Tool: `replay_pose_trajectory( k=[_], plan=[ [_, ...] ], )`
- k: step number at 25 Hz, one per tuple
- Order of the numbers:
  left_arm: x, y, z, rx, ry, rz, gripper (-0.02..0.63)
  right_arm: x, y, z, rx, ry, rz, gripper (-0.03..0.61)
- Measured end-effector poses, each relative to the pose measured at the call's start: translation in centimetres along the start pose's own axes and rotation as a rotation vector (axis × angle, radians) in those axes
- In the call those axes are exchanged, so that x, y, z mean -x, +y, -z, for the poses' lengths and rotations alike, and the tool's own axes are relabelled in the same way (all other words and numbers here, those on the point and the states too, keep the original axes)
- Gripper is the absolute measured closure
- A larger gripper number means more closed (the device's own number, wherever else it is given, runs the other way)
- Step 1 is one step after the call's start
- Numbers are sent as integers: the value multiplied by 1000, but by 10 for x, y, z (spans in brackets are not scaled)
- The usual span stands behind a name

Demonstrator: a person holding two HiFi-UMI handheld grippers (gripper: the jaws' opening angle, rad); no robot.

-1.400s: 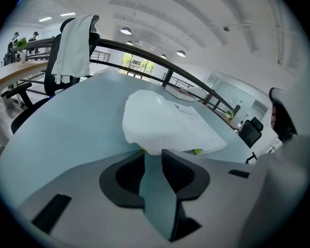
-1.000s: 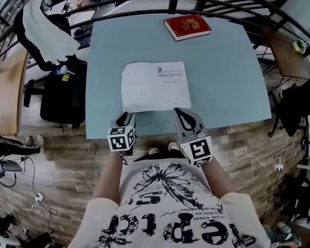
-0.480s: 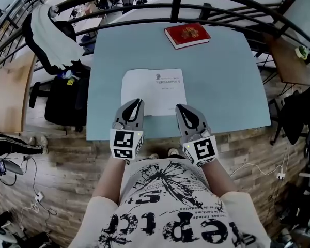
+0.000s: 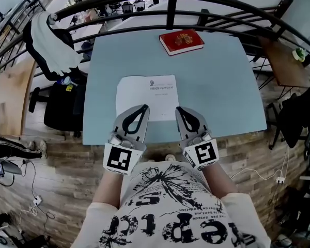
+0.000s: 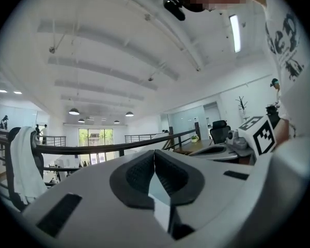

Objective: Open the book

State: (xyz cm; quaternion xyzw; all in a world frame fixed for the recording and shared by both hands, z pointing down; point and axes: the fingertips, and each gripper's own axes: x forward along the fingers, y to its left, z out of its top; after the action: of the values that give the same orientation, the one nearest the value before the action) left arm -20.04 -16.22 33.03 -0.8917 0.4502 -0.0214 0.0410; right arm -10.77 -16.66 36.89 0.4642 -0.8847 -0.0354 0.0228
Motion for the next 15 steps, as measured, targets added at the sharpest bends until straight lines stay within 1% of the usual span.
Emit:
replay_pose_trajectory(
  k=[5, 9, 15],
  plan=[
    [-2, 0, 11, 36, 25, -30, 595, 2, -3, -3, 15, 3, -20, 568],
    [0, 7, 13, 45, 18, -65, 595, 2, -5, -2, 24, 18, -28, 568],
    [2, 11, 11, 55, 19, -75, 595, 2, -3, -1, 32, 15, -35, 568]
  ],
)
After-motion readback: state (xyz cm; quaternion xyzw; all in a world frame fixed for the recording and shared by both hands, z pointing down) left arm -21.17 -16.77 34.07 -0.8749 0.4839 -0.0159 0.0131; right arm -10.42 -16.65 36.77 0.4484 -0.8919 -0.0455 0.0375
